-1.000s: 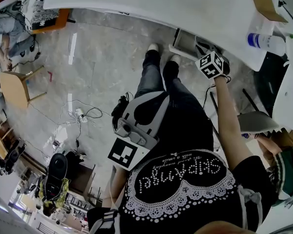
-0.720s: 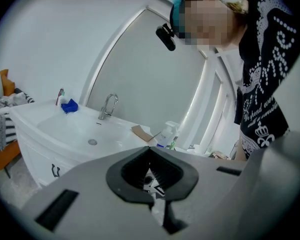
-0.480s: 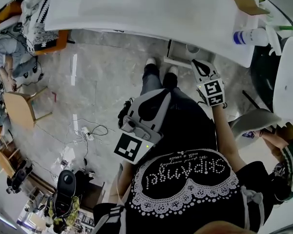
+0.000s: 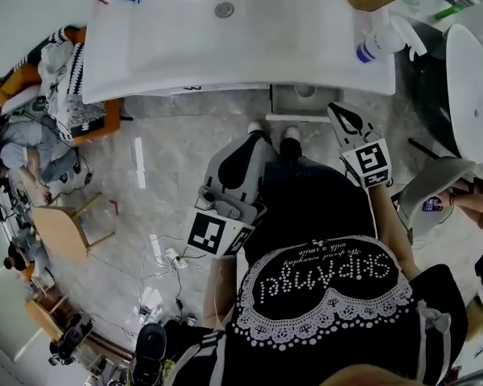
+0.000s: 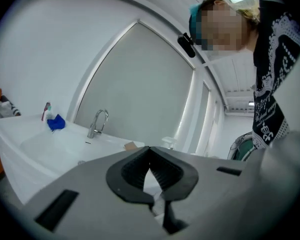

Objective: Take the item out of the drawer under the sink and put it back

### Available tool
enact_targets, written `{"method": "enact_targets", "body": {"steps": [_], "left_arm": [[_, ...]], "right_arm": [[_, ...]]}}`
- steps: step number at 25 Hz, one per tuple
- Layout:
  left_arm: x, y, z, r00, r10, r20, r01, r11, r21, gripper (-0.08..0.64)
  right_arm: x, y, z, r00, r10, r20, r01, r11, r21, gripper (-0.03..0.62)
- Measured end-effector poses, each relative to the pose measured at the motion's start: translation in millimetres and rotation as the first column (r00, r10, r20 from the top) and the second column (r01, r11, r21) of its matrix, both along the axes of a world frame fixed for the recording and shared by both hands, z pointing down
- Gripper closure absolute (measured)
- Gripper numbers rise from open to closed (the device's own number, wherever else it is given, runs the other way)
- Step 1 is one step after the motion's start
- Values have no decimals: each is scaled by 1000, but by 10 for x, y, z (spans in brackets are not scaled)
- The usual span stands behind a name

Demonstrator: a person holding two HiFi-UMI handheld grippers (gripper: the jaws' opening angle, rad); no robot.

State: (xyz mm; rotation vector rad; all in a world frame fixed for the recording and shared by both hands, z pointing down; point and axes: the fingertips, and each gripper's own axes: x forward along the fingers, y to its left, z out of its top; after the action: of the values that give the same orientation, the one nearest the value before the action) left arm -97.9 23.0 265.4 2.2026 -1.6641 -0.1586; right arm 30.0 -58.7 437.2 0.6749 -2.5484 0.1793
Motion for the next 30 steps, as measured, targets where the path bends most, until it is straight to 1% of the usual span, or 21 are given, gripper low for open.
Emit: {"method": "enact_targets", "body": {"steps": [2,9,13,17,21,26,30], "left_arm": [[-39,-14,-45,1000,13,22,-13,1000,22,555],[-148,-35,-162,998,45,42,-48,995,85,555],[-276,-15,-265,998,27,57,-34,992,122,555],[-432,7,-312,996,8,86,-20,991,129,555],[-517,-8,-344,995,-17,99,2,990,143,555],[-455,-7,-372,994,-2,107,-14,989,149,555],[-408,-6,-374,994,12,108,-28,989,147,555]], "right_arm": [[89,-12,-113,999,34,15,-34,999,19,575],[344,49,-432,990,122,64,-126,990,59,575],[401,65,-728,981,149,122,-162,981,103,574],[501,88,-1095,958,204,201,-232,964,128,574],[581,66,-1455,931,231,284,-279,949,144,574],[716,151,-1630,918,254,303,-312,936,160,574],[787,234,-1629,908,274,315,-329,934,136,574]]}}
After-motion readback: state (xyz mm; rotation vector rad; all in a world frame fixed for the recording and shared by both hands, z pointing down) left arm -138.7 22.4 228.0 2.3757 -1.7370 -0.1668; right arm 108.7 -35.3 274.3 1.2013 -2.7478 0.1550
